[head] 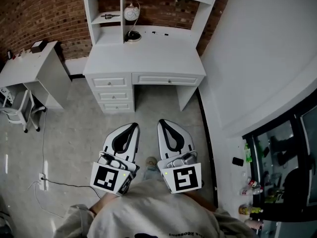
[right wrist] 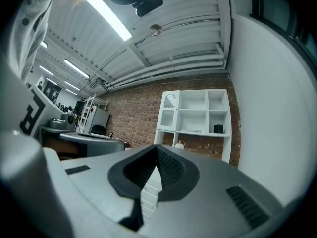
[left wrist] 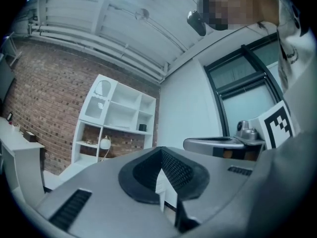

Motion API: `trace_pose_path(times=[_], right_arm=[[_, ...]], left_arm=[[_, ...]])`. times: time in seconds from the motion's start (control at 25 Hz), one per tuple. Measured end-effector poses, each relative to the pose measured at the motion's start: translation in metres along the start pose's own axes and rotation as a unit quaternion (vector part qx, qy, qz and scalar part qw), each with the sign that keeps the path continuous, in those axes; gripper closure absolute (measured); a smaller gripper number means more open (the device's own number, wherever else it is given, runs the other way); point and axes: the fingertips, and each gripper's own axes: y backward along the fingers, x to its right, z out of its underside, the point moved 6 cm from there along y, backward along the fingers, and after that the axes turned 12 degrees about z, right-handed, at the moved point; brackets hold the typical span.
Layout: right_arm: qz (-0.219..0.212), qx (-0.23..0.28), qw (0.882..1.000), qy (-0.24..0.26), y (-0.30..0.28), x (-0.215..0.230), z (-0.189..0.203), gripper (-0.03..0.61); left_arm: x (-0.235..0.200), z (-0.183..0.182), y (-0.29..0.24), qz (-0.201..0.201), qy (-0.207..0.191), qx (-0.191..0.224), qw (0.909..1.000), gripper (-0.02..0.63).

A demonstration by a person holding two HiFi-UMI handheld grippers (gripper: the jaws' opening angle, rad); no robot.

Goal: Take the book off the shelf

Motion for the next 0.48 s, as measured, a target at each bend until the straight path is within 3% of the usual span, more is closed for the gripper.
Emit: trace_pose_path(times=[0.48], right_arm=[[-0.055, 0.013, 0.998, -0.019, -0.107, 0.068, 0.025, 0.561]], left_arm=[[-0.054, 0.003, -0.109, -0.039, -0.017, 0.006, 0.9991, 0.604]])
